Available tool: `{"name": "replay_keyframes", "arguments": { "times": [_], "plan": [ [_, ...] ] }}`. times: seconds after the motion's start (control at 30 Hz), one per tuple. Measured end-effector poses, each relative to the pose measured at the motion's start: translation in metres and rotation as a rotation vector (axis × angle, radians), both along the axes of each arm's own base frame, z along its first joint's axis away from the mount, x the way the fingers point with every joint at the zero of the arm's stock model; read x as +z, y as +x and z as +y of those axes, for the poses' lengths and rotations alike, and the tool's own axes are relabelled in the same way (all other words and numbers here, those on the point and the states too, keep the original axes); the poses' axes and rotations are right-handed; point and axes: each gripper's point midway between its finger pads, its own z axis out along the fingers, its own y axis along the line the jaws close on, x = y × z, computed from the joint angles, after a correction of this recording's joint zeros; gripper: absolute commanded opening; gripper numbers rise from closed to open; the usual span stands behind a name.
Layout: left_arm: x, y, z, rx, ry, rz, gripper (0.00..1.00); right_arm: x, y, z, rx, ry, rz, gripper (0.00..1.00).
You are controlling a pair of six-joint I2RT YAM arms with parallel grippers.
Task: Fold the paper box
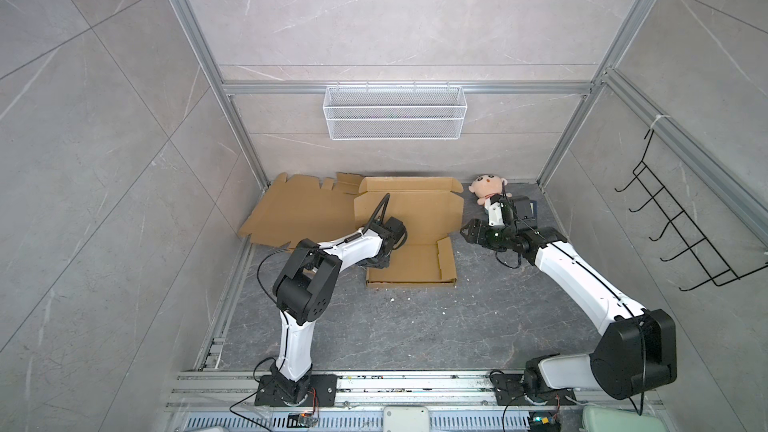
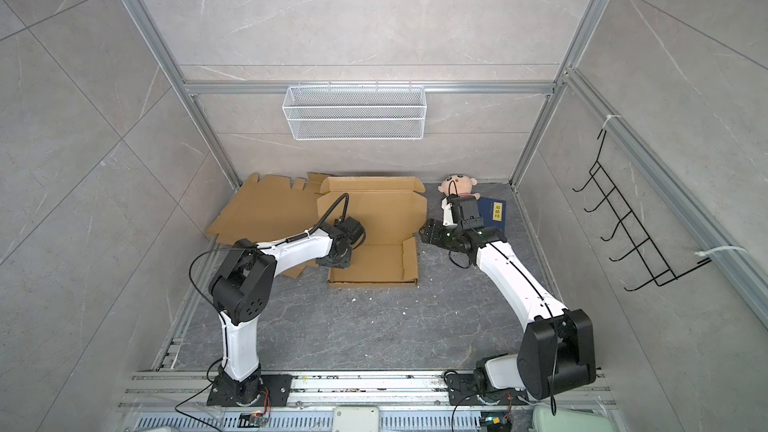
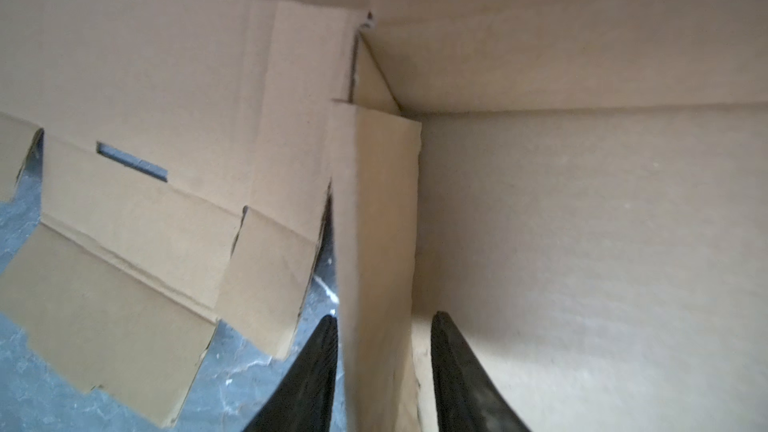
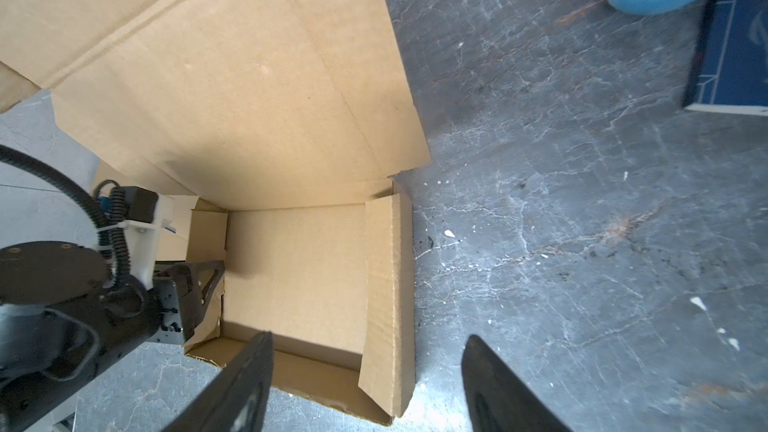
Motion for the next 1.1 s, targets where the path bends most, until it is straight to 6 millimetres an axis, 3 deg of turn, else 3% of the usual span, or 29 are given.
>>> {"name": "replay_keyframes", "arguments": {
  "times": [0.27,0.47,0.67,0.8,0.97,1.1],
  "plan": [
    [0.022,0.005,-0.004,-0.004,-0.028,-0.034,0.49,-0.007,0.003,0.004,0.016,0.013,0.016,0.71],
    [0.031,0.006,-0.003,-0.008,-0.044,-0.046,0.46,-0.011,0.004,0.008,0.027,0.024,0.027,0.69],
    [0.02,0.005,0.009,0.017,-0.065,-0.008,0.39,-0.01,0.004,0.01,0.035,0.034,0.022,0.67],
    [0.006,0.001,0.015,0.029,-0.081,0.022,0.27,-0.013,0.005,0.01,0.035,0.031,0.031,0.65],
    [-0.008,-0.004,0.016,0.026,-0.092,0.038,0.1,-0.047,0.002,0.003,0.022,-0.04,0.117,0.64],
    [-0.009,-0.002,0.014,0.03,-0.101,0.025,0.03,-0.078,-0.021,0.012,0.049,-0.132,0.199,0.69]
  ]
}}
